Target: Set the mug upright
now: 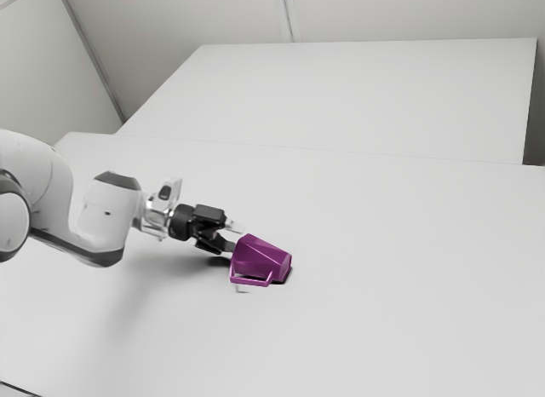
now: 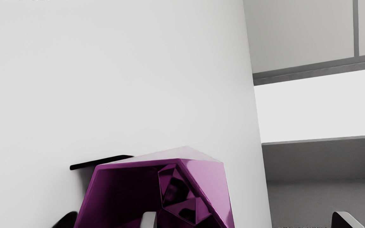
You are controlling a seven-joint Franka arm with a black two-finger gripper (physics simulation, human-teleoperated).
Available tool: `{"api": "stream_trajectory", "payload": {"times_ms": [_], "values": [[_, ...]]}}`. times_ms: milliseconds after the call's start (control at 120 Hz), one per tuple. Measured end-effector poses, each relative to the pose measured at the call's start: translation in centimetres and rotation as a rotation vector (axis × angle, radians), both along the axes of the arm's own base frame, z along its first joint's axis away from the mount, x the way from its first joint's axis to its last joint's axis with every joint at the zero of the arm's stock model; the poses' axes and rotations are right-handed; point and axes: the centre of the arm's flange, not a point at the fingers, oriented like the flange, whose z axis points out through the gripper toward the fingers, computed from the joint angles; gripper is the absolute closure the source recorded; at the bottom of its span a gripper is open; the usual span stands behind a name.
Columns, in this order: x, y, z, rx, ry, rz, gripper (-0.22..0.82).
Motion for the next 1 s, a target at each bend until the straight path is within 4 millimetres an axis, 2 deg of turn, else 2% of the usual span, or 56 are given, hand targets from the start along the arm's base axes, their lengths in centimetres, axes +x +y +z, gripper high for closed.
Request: {"api": "stream_trajectory", "payload": {"times_ms": [425,492,625,717,800,925,1000], "values": [[0.2,-2.1,-1.5,-0.014,-0.019,-0.021,0.02],[0.2,-2.3,-1.6,-0.011,-0.024,-0.021,0.11],[0.3,-2.4,-1.7,-0.002,-0.027,-0.017,0.43],[0.4,-2.4,-1.7,0.004,-0.029,-0.013,0.57],[0.4,-2.4,-1.7,0.008,-0.030,-0.011,0.66],[0.4,-2.3,-1.6,0.012,-0.033,-0.009,0.69],[0.6,-2.3,-0.8,0.012,-0.050,-0.009,0.73]]}}
